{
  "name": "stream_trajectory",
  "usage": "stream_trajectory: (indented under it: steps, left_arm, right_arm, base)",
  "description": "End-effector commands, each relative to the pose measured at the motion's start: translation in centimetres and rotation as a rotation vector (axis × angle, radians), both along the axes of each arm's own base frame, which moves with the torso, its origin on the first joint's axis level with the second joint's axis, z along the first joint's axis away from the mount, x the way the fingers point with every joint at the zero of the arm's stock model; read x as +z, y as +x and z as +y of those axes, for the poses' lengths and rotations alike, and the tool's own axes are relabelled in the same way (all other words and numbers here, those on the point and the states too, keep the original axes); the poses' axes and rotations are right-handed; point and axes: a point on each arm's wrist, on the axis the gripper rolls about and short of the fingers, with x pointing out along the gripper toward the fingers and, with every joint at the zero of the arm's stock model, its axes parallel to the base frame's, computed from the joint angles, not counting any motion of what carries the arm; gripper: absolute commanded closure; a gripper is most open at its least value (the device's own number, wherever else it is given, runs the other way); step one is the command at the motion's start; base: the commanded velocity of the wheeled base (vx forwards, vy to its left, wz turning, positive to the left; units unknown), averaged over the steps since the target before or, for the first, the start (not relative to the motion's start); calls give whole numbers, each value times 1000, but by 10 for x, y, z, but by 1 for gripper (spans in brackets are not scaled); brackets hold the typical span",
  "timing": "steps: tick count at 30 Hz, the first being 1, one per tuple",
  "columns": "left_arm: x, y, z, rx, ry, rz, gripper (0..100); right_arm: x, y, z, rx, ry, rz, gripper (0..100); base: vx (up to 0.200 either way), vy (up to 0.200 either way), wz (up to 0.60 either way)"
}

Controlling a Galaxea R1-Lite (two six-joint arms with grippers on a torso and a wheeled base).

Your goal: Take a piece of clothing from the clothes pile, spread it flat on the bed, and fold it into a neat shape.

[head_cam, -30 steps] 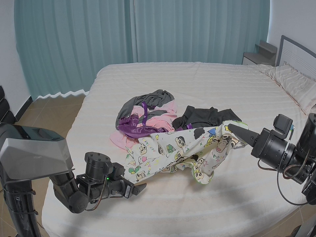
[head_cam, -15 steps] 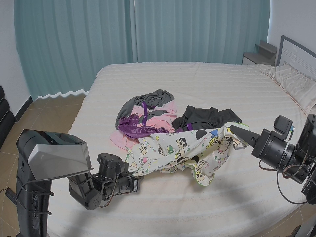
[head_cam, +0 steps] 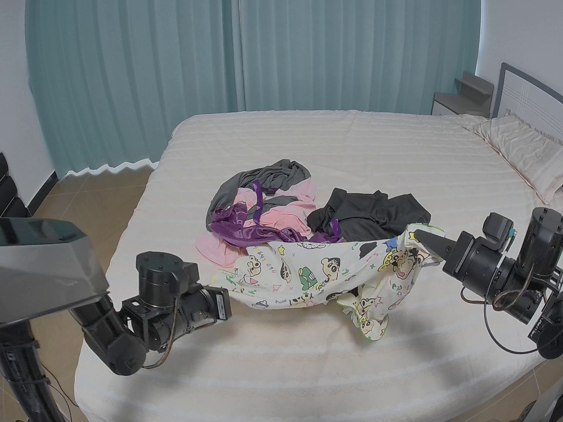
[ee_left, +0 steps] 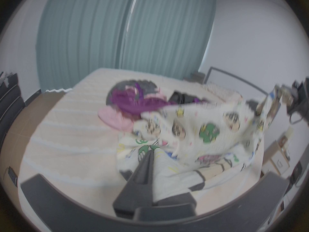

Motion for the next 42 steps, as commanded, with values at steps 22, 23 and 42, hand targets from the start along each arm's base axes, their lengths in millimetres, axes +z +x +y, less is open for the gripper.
stream_trajectory:
  steps: [22,23,42]
  left_arm:
    - [136,-56,22,209,-289,-199,100]
    - [135,-55,21,210,-293,-194,100]
    - [121,-40,-12,186,-438,-140,100]
  right_arm:
    - [28,1,18,26,89,1,100]
    - [27,1,19,27,90,6,100]
    - [31,26,48,67,224,-75,100]
  base:
    - [0,0,0]
    - [0,0,0]
    - [0,0,0]
